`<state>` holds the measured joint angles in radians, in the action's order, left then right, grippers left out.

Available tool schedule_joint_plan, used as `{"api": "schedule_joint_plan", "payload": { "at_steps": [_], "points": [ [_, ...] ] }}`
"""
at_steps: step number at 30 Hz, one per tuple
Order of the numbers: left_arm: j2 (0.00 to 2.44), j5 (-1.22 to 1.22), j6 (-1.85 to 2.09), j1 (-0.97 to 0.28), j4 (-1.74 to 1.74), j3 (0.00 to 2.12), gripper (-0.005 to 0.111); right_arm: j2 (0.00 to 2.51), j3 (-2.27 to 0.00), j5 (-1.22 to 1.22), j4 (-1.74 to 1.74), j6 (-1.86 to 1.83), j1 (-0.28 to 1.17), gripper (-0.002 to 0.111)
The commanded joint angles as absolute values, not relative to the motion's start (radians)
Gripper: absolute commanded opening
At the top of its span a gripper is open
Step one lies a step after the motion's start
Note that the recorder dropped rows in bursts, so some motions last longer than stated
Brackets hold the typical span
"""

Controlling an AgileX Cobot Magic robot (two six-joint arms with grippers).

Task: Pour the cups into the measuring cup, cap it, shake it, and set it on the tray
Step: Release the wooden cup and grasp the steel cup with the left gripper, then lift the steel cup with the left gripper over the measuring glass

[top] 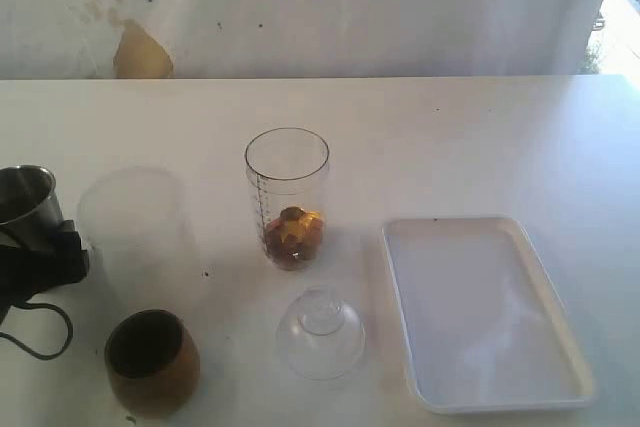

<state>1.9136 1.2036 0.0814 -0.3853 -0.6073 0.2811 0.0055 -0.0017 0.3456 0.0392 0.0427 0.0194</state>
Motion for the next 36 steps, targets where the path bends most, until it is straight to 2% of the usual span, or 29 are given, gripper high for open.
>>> {"api": "schedule_joint_plan", "payload": {
  "at_steps": [1,8,10,12,16,19,20,36],
  "points": [
    [1.914,1.221,0.064,-0.381,-0.611,0.284,0.105,0.000,0.000,0.343,0.044,0.041,0.020,0.000],
    [1.914,1.221,0.063,-0.381,-0.611,0.284,0.104,0.000,0.000,0.343,0.044,0.041,0.020,0.000],
    [1.914,1.221,0.063,-0.381,-0.611,0.284,0.097,0.000,0.000,0.343,0.044,0.041,0.020,0.000],
    [1.914,1.221,0.063,-0.381,-0.611,0.284,0.080,0.000,0.000,0.343,0.044,0.041,0.020,0.000],
    [1.914,1.218,0.063,-0.381,-0.609,0.284,0.033,0.000,0.000,0.343,0.044,0.041,0.020,0.000],
    [1.914,1.218,0.063,-0.381,-0.620,0.284,0.003,0.000,0.000,0.343,0.044,0.041,0.020,0.000],
    [1.914,1.218,0.066,-0.381,-0.620,0.284,0.000,0.000,0.000,0.343,0.044,0.041,0.020,0.000],
    [1.828,1.221,0.113,-0.381,-0.588,0.350,0.000,0.000,0.000,0.343,0.044,0.041,0.020,0.000]
  ]
}}
